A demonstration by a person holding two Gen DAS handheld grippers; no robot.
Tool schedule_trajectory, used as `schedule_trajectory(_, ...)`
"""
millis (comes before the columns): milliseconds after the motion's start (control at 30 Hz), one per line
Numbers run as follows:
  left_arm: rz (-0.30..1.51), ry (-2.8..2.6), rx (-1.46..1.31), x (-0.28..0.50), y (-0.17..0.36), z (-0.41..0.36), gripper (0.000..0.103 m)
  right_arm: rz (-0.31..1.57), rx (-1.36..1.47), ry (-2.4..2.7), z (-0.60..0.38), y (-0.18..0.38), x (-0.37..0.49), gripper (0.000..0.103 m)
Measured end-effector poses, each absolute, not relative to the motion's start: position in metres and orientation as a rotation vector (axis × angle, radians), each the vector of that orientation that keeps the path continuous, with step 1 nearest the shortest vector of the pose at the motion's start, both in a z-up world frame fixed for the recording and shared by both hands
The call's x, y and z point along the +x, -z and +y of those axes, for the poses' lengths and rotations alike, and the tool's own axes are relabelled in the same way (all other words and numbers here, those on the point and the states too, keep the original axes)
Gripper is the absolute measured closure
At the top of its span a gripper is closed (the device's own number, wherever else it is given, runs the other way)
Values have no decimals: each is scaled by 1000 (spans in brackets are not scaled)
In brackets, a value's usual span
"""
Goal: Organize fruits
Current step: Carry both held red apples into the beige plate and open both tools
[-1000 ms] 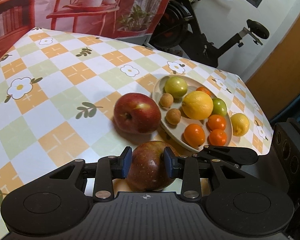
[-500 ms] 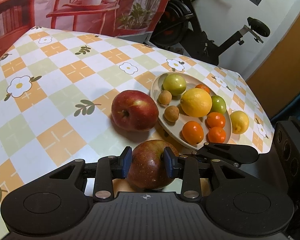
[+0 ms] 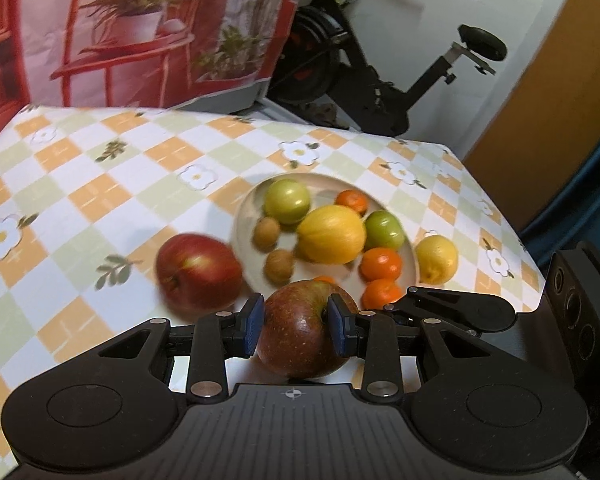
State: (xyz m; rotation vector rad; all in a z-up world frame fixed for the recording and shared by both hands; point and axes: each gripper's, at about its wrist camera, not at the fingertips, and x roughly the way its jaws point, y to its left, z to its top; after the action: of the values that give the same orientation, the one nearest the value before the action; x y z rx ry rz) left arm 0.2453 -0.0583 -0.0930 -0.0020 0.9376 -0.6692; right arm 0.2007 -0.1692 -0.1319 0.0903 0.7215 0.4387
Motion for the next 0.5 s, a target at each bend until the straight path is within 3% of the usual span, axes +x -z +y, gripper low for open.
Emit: schedule_trajectory(500,934,748,61,260,89,-122,66,698,119,-315,-231,124,198,47)
